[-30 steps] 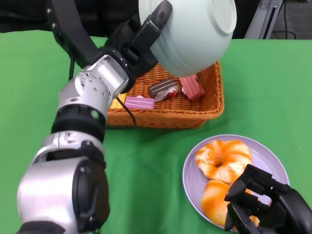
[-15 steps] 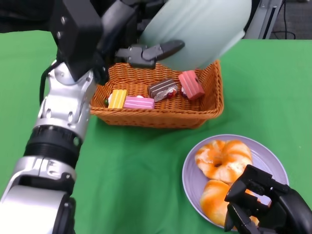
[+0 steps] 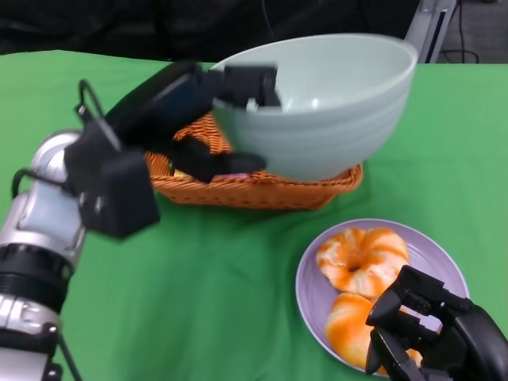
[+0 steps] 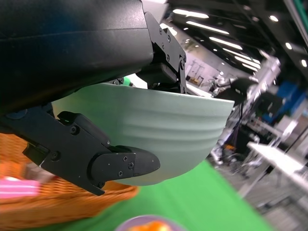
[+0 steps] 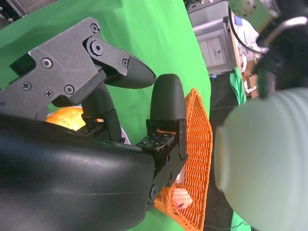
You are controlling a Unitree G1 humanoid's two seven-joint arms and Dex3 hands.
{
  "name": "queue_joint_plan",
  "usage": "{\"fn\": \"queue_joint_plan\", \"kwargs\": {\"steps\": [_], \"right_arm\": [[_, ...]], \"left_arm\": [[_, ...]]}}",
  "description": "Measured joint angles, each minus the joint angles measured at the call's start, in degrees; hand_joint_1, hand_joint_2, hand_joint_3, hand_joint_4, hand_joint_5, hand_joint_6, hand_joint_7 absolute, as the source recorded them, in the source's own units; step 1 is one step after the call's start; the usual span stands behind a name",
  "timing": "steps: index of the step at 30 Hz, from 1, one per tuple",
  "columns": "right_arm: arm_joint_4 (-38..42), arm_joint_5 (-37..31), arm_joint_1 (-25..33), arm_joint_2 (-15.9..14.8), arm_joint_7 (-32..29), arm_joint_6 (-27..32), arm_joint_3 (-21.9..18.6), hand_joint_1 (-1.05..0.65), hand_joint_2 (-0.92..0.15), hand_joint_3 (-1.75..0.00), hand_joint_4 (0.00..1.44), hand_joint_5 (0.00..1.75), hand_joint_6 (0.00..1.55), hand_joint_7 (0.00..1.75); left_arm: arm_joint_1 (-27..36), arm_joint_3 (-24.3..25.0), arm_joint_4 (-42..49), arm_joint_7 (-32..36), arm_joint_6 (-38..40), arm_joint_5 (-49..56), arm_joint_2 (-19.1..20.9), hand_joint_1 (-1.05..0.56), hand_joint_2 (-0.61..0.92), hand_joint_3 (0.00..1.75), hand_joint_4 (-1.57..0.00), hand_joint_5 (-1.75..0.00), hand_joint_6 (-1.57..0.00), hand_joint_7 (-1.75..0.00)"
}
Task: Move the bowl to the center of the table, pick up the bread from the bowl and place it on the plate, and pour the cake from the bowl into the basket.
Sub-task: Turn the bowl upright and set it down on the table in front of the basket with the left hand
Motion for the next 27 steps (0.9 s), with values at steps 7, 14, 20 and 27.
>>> {"fn": "queue_joint_plan", "kwargs": {"steps": [7,14,20,27], "right_arm": [[0.11,0.16,-0.26,0.02,-0.15,0.0,-0.11,-0.13,-0.54,-1.05,0.61,1.75,0.51,1.55],[0.31,0.11,-1.06,0.15,-0.32,-0.23,-0.05,-0.14,-0.53,-1.06,0.64,1.75,0.54,1.55],[0.67,-0.03,-1.13,0.29,-0.63,-0.97,-0.09,-0.15,-0.53,-1.06,0.65,1.75,0.55,1.53],[0.77,0.03,-1.58,0.29,-0.57,-1.14,-0.15,-0.16,-0.53,-1.04,0.65,1.75,0.56,1.53]], "left_arm": [[3.63,0.51,1.26,14.19,-13.62,14.18,4.56,-0.21,0.77,0.55,-0.64,-1.73,-0.68,-1.23],[7.92,2.08,1.03,32.37,-17.64,28.93,8.63,-0.19,0.89,0.29,-0.65,-1.75,-0.55,-1.49],[15.58,0.83,0.73,56.01,-19.09,45.67,13.13,-0.11,0.88,0.18,-0.63,-1.75,-0.61,-1.38],[17.93,-7.67,1.16,83.48,-14.18,58.65,17.82,-0.06,0.86,0.12,-0.61,-1.75,-0.71,-1.19]]}}
